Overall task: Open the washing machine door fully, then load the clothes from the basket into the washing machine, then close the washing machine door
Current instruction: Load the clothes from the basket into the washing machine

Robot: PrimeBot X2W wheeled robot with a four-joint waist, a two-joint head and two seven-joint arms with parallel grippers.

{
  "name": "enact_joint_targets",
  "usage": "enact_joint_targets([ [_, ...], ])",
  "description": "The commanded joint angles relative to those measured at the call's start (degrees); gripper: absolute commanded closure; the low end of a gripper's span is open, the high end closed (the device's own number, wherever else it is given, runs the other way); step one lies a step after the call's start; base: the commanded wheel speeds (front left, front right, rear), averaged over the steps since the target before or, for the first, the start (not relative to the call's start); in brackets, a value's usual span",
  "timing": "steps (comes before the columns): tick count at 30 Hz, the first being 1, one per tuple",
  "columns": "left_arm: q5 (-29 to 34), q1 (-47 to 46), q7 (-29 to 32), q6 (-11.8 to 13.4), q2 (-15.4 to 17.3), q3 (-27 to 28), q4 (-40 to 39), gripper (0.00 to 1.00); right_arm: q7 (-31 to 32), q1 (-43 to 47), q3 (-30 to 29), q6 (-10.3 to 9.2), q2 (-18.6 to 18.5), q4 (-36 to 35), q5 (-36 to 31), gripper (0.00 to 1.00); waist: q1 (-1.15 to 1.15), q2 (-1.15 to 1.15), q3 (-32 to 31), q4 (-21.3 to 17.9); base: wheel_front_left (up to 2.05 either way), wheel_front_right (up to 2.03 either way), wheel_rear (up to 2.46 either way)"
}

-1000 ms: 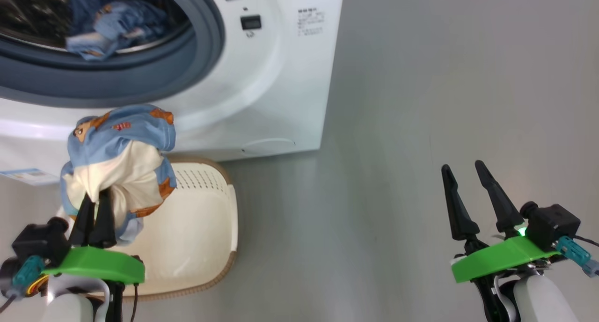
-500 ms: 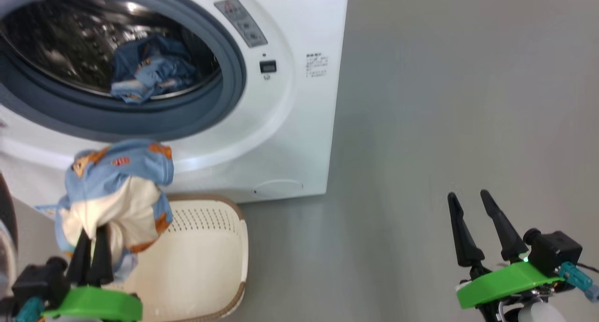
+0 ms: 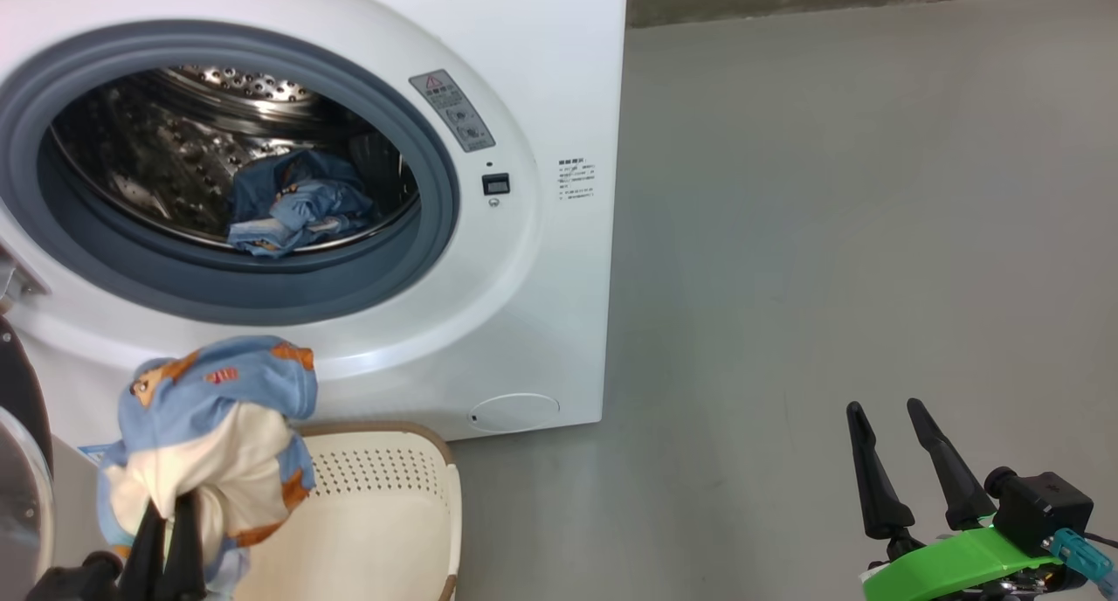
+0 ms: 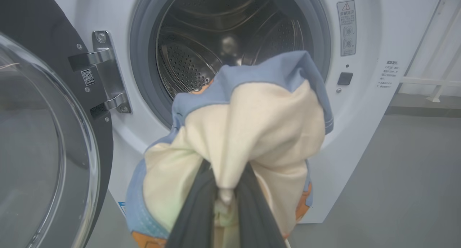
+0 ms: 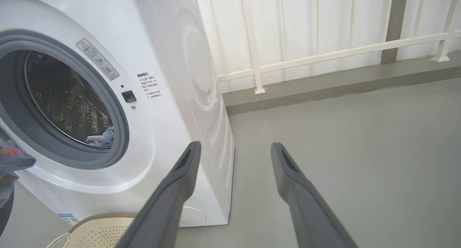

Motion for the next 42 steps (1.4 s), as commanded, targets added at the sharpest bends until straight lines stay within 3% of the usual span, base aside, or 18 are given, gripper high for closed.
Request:
enact_joint_targets([
  [1, 0.1, -0.4, -0.6, 0.1, 0.7, 2.0, -1.8, 1.0, -0.3, 0.0, 1.4, 0.57, -0.6, -1.6, -0.1, 0.0, 0.0, -0.01, -0.3, -0.1, 0.0, 0.0, 0.0],
  [25, -1.6, -1.9, -0.6, 0.8, 0.6, 0.3, -0.1, 1.0, -0.3, -0.6, 2.3, 0.57, -0.8, -1.3, 0.4, 0.0, 0.0, -0.01, 2.2, -0.4, 0.0, 0.0, 0.0],
  [35, -0.5, -10.9, -0.6, 1.0, 0.7, 0.9, 3.2, 1.0, -0.3, -2.8, 3.0, 0.57, -0.6, -1.5, 0.5, 0.0, 0.0, -0.01, 7.2, -1.7, 0.0, 0.0, 0.0],
  [42, 0.8, -20.2, -0.6, 0.5, 3.2, 1.3, 8.5, 1.0, -0.3, -5.2, 4.4, 0.57, -0.6, -1.4, 1.2, 0.0, 0.0, -0.01, 10.9, -3.4, 0.0, 0.0, 0.0],
])
